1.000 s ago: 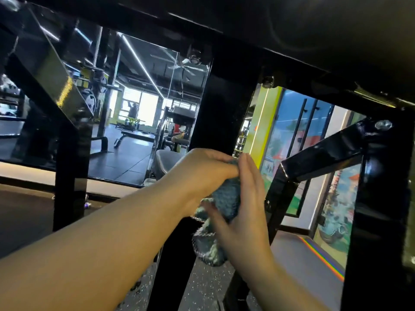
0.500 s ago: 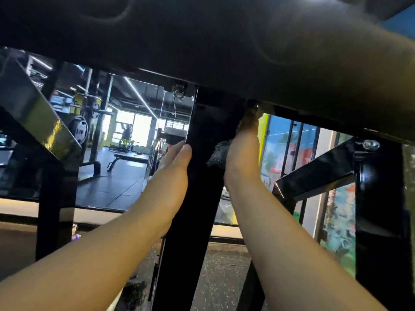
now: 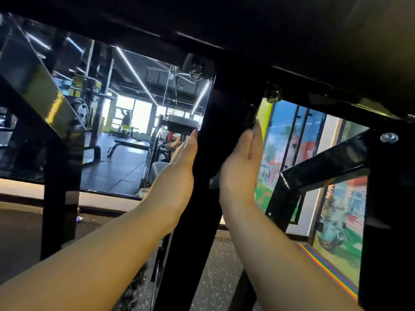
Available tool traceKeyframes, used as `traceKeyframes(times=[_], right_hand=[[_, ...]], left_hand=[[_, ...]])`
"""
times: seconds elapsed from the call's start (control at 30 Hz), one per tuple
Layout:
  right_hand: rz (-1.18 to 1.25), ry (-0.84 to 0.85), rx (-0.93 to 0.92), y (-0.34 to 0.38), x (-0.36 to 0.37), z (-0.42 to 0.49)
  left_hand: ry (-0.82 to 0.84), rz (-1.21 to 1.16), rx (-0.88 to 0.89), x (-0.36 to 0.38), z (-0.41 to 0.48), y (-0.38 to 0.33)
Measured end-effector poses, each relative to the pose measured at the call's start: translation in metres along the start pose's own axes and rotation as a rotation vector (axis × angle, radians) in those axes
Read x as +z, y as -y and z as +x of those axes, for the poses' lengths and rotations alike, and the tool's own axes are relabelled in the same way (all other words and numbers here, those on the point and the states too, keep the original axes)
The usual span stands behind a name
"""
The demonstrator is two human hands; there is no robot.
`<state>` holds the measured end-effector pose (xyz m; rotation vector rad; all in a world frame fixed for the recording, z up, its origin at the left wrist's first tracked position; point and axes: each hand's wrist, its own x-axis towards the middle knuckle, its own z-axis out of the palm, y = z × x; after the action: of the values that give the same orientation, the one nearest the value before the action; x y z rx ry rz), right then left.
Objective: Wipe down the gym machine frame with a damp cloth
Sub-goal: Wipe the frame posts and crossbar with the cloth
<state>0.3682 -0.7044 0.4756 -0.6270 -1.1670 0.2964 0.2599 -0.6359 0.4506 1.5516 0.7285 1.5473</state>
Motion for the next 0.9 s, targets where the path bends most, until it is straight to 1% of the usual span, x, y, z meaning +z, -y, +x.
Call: traceKeyframes(times=[0.03,0.07,0.13,0.17,0.2,0.23,0.27,0.3,0.33,0.37,0.4,0.43,0.5,0.53,0.57,0.6,0.63,0.7,0.73,0.8,0.83,0.87,0.9], right_hand=[[0.0,0.019,0.009,-0.018,-0.004,-0.013],[0.003,0.057,0.073,-0.036,-0.01,-0.031],[0.036,0.139,0.289,-0.066,-0.021,-0.066],[0.096,0.169,0.374,-0.072,-0.026,-0.076],[0.157,0.202,0.463,-0.069,-0.028,-0.076],[0.19,0.226,0.501,-0.064,-0.028,-0.069],[0.18,0.22,0.478,-0.052,-0.026,-0.057],[0.149,0.18,0.438,-0.04,-0.023,-0.042],[0.124,0.12,0.396,-0.025,-0.019,-0.029],[0.128,0.064,0.343,-0.016,-0.015,-0.018],[0.088,0.031,0.256,-0.021,-0.013,-0.014],[0.065,0.001,0.199,-0.028,-0.01,-0.019],[-0.012,-0.058,0.159,-0.061,-0.012,-0.043],[-0.058,-0.086,0.173,-0.082,-0.015,-0.055],[-0.079,-0.1,0.221,-0.102,-0.019,-0.071],[-0.095,-0.106,0.278,-0.124,-0.025,-0.088],[-0.08,-0.103,0.352,-0.148,-0.03,-0.108],[0.027,-0.096,0.591,-0.19,-0.041,-0.151],[0.028,-0.068,0.679,-0.212,-0.047,-0.172],[-0.102,0.024,0.777,-0.251,-0.057,-0.214],[-0.14,0.028,0.829,-0.267,-0.061,-0.23],[-0.093,-0.015,0.916,-0.281,-0.064,-0.246],[0.008,-0.08,1.014,-0.293,-0.067,-0.259]], left_hand=[[0.024,0.021,0.072,0.0,-0.003,-0.001],[0.051,0.005,0.107,-0.002,-0.009,-0.003],[0.057,-0.06,0.04,0.008,-0.021,-0.012],[0.04,-0.081,0.028,0.012,-0.027,-0.009],[-0.004,-0.046,0.035,0.014,-0.038,-0.001],[-0.071,-0.005,0.038,0.016,-0.047,0.011],[-0.136,0.07,0.003,0.016,-0.051,0.026],[-0.192,0.155,-0.089,0.015,-0.053,0.04],[-0.217,0.147,-0.144,0.01,-0.059,0.058],[-0.226,0.059,-0.142,0.001,-0.064,0.077],[-0.261,-0.005,-0.165,-0.003,-0.066,0.093],[-0.321,-0.017,-0.195,-0.006,-0.074,0.102],[-0.385,-0.002,-0.197,0.004,-0.093,0.116],[-0.361,0.015,-0.13,0.011,-0.108,0.12],[-0.339,0.019,-0.059,0.015,-0.125,0.127],[-0.35,-0.003,-0.061,0.016,-0.135,0.136],[-0.344,0.004,-0.09,0.016,-0.144,0.147],[-0.325,0.032,-0.139,0.013,-0.164,0.171],[-0.313,0.038,-0.164,0.012,-0.174,0.183],[-0.269,0.024,-0.181,0.009,-0.193,0.199],[-0.249,0.004,-0.201,0.008,-0.201,0.203],[-0.217,-0.02,-0.252,0.008,-0.209,0.208],[-0.177,-0.027,-0.281,0.008,-0.214,0.214]])
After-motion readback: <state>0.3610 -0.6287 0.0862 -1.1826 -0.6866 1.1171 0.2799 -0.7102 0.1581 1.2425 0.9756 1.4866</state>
